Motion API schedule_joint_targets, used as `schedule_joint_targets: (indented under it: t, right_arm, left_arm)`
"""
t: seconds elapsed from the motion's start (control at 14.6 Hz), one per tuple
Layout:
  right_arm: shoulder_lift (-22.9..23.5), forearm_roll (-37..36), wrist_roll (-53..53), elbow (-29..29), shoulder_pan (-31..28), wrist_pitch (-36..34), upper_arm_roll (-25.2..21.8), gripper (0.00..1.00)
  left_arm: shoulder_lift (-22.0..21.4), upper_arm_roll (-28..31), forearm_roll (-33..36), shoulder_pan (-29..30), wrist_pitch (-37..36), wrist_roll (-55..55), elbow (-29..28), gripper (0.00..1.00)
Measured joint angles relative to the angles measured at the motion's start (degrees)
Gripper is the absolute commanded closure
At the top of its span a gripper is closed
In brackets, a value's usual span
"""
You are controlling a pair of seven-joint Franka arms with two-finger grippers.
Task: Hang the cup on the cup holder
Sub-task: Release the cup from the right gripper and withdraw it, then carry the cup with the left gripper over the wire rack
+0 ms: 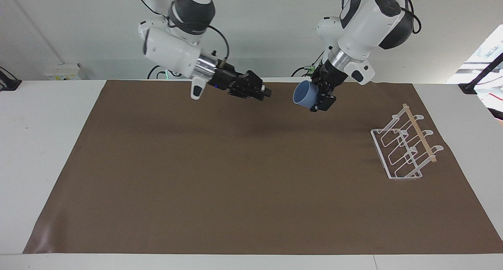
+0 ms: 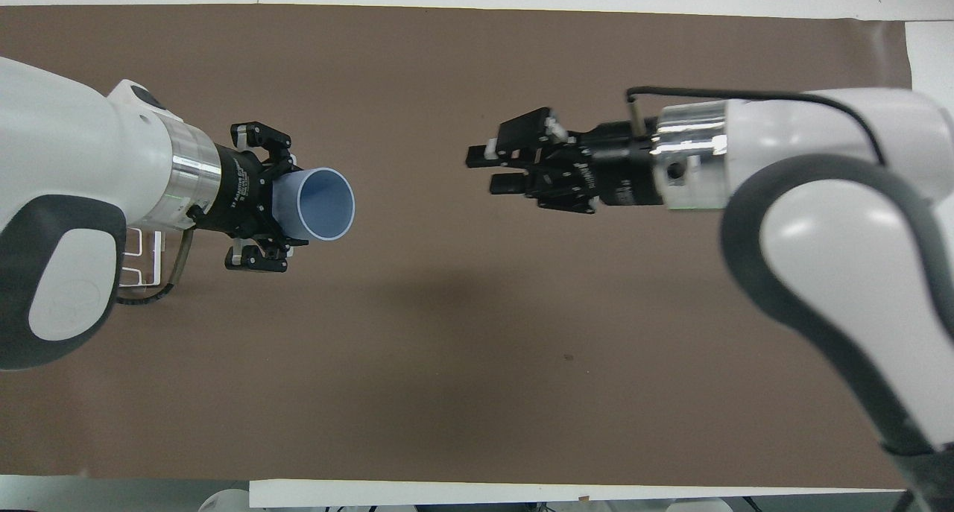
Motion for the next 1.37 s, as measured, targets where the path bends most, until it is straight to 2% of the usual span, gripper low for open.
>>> schedule_joint_targets:
  t: [0.14,0.34,0.62,0.82,0.96,1.16,1.37]
  right_arm:
    - [-0.46,-5.33,-6.22,0.55,-9.64,-7.91,-0.44,0.01]
    - [-0.54,-19.88,-12.34,0.68,-16.91,-10.29,-0.59,0.01]
    - [-1.32,-38.60,-14.20,1.83,-18.18,-11.83,-0.23,0.01]
    - [-1.40,-54.59,-14.19,6.89,-17.44,-18.05,0.64,0.01]
    - [-1.50,-59.97,-14.16,10.68,-16.90,-24.45,0.78,0.00]
    - [-1.97,-62.31,-14.16,15.00,-16.84,-33.85,0.77,0.01]
    - [-2.81,-63.86,-14.25,15.55,-16.59,-37.05,0.90,0.01]
  left_arm:
    - [0.05,0.13,6.91,1.66,-0.28,0.62,-0.13,1.00]
    - [1.40,-0.07,23.30,1.50,-2.42,1.10,-0.88,1.00]
    - [8.35,-0.44,48.11,-0.95,-8.08,1.19,-1.82,1.00]
    - [12.60,-0.48,65.97,-1.60,-12.86,1.00,-2.46,1.00]
    - [13.48,-0.30,76.36,-1.44,-14.26,0.65,-4.80,1.00]
    - [16.31,-0.01,91.98,0.10,-16.41,-4.24,-7.20,1.00]
    - [21.08,0.10,101.66,2.73,-18.14,-9.63,-7.14,1.00]
